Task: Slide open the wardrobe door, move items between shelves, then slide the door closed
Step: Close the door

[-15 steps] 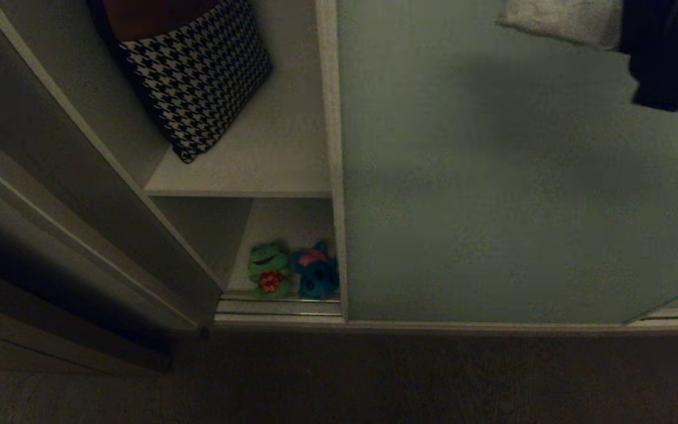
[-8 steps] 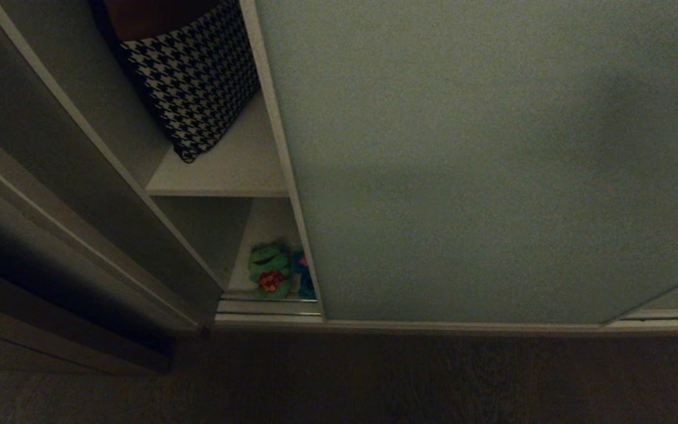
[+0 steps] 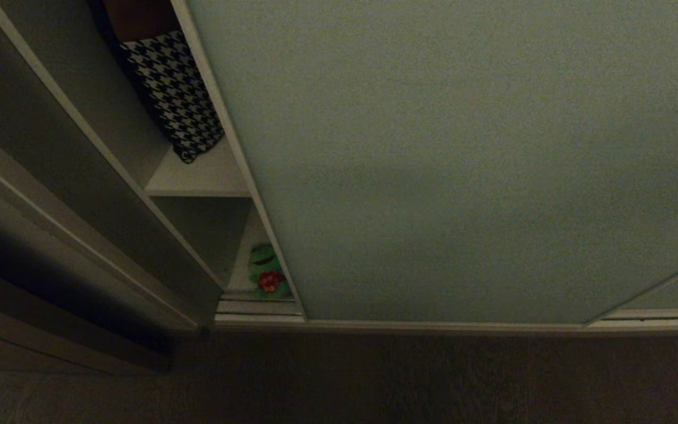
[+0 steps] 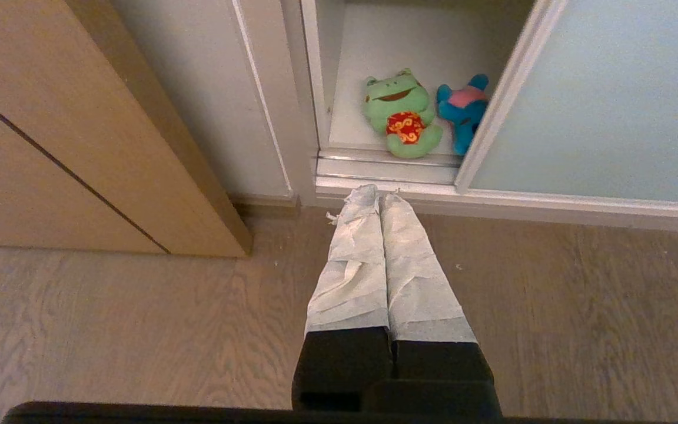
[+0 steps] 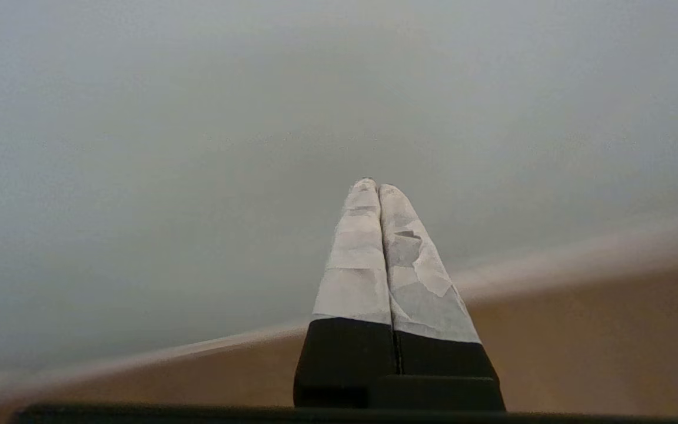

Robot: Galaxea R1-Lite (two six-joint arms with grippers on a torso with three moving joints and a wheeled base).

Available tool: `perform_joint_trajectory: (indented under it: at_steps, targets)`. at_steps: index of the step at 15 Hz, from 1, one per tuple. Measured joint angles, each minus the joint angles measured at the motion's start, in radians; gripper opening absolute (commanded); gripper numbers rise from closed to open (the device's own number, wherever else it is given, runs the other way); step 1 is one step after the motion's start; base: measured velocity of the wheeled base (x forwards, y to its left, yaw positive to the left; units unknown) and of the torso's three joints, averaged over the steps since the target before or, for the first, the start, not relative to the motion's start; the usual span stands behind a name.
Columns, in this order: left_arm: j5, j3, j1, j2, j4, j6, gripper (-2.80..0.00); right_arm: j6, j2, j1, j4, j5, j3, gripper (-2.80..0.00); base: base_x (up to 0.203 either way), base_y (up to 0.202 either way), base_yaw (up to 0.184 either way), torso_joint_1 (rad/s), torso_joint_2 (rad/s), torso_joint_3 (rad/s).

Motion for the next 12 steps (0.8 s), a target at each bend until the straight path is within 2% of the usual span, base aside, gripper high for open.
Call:
perform_joint_trajectory:
  at_steps: [3, 5, 7, 9, 11, 12]
  targets:
    - [0.0, 0.0, 0.0, 0.0, 0.0, 0.0, -2.8, 0.051, -0.024, -0.326, 0.026, 0.009, 0.079, -2.8, 0.0, 0.0, 0.0, 0.0, 0.0, 0.0]
    - [0.0, 0.0, 0.0, 0.0, 0.0, 0.0, -2.8, 0.13, 0.023, -0.465, 0.031, 0.017, 0.081, -2.8, 0.0, 0.0, 0.0, 0.0, 0.0, 0.0]
    - [0.0, 0.0, 0.0, 0.0, 0.0, 0.0, -2.8, 0.22, 0.106, -0.543, 0.032, 0.029, 0.006, -2.8, 0.0, 0.0, 0.0, 0.0, 0.0, 0.0]
    - [0.0, 0.0, 0.0, 0.0, 0.0, 0.0, -2.8, 0.304, 0.207, -0.598, 0.032, 0.049, -0.131, -2.8, 0.0, 0.0, 0.0, 0.0, 0.0, 0.0]
    - [0.0, 0.0, 0.0, 0.0, 0.0, 0.0, -2.8, 0.383, 0.311, -0.647, 0.03, 0.119, -0.264, -2.8, 0.0, 0.0, 0.0, 0.0, 0.0, 0.0]
    - [0.0, 0.0, 0.0, 0.0, 0.0, 0.0, -2.8, 0.405, 0.359, -0.671, 0.031, 0.179, -0.319, -2.8, 0.0, 0.0, 0.0, 0.0, 0.0, 0.0]
